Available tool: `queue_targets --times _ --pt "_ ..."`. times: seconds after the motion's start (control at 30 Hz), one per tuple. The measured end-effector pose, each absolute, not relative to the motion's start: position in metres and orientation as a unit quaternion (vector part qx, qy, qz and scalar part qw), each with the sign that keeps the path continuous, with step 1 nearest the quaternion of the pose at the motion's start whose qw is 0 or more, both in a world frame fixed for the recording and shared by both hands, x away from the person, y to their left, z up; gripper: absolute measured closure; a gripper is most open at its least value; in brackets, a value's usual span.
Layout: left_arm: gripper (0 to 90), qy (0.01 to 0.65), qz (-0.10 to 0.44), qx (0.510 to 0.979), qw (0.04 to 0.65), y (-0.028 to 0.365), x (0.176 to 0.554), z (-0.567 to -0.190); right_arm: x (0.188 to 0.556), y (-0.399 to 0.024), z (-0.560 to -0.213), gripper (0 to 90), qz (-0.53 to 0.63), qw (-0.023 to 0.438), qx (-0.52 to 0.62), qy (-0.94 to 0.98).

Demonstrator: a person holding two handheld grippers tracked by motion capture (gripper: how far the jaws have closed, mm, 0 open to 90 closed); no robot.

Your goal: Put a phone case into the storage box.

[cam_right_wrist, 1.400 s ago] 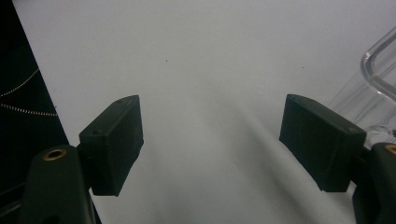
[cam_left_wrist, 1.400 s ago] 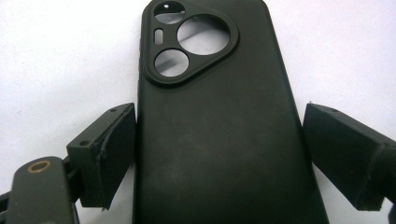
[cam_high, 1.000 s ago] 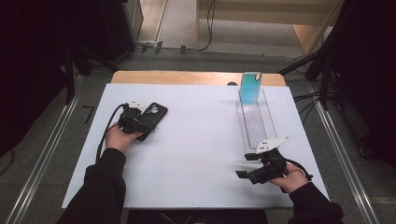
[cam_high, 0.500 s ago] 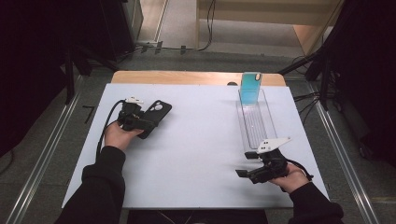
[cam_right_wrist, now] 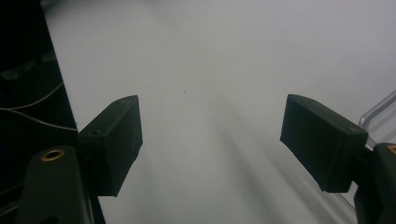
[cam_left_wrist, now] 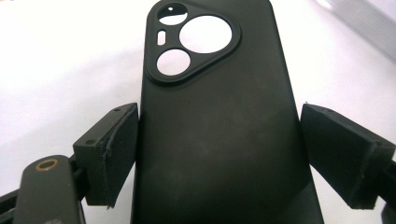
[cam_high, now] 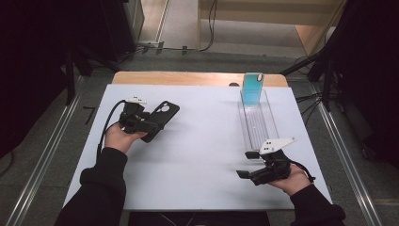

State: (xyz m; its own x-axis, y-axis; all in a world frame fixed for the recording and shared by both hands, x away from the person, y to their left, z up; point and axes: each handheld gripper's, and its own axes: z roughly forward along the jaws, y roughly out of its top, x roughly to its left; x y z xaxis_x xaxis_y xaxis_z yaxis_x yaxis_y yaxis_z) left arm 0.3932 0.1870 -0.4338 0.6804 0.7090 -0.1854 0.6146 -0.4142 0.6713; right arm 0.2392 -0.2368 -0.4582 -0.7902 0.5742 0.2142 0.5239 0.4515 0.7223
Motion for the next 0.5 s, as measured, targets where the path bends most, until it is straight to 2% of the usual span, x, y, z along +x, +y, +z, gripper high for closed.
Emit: queue_targets --times 0.4,0.5 --pt "14.8 0.375 0.052 0.848 0.371 0.172 0.357 -0.422 0.241 -0.233 -0.451 18.9 0.415 -0.005 0.359 0.836" --pt "14.8 0.375 0.045 0.845 0.379 0.170 0.348 -0.420 0.240 -0.230 -0.445 18.9 0.425 0.000 0.367 0.828"
